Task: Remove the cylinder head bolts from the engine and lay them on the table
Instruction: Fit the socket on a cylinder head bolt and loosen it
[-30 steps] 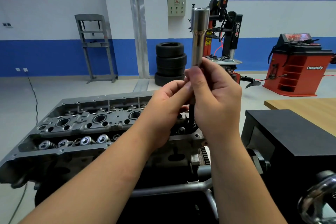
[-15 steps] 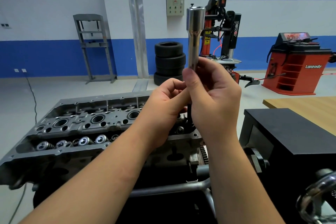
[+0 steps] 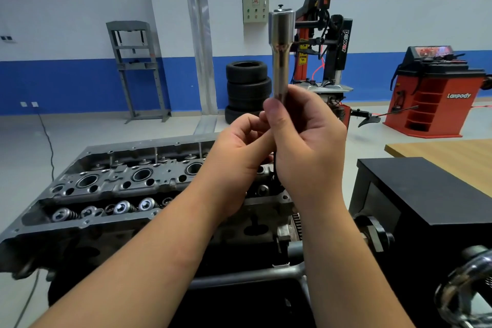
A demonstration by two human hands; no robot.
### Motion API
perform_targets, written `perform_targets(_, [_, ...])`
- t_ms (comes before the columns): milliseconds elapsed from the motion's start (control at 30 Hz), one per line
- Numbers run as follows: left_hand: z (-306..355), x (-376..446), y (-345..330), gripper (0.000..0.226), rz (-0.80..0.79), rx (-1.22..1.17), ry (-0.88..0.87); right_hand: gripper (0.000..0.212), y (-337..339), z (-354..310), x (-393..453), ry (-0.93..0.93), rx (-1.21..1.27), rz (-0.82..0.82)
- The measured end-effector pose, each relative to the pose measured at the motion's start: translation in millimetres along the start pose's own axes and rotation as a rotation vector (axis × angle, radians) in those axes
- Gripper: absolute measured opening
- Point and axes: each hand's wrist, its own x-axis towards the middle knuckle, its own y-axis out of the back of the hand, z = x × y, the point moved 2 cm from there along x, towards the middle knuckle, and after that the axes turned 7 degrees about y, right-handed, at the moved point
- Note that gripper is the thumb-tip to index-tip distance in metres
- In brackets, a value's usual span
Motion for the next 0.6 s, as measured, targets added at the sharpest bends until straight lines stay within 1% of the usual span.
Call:
perform_targets(67, [-1.7,1.5,0.0,0.03,-0.044,-0.009,0.024,0.017,1.1,1.2,0.6,0.001,0.008,-0.014])
perform_targets(133, [-1.5,2.1,-0.9,0.03,-0.082,-0.032,0.051,0.018,1.7,1.9,1.4,-0.019,0.043,-0.034])
perform_targets(233, [-1.0,1.4,-1.8,0.031,-0.111,-0.049,0.048,0.022,1.8,0.9,1.2,-0.068,0.128,-0.016])
perform_targets(300, [-0.1,0.7,-1.8,0.037,-0.1,-0.043,0.039,0.023,0.4,-1.2,0.5,-0.033,0.078,-0.012])
perform_targets(367, [-1.0,0.9,0.2,0.051,-0.067,-0.032,0.019,0.027,-2.2,-3.2,-0.6,-0.004,-0.006,-0.017])
perform_targets(400, [-0.8,0.6,0.8,0.054,-0.054,-0.029,0.009,0.027,-2.7,-3.2,-1.0,0.003,-0.027,-0.009])
perform_targets(500, [-2.1,1.6,1.4,0.046,-0.027,-0.013,0.004,0.016,-0.2,-0.3,-1.1,0.011,-0.033,0.048])
perform_targets(600, [-3.0,3.0,-0.5,0.031,-0.066,-0.023,0.035,0.019,0.4,1.9,-1.5,0.013,-0.022,0.042])
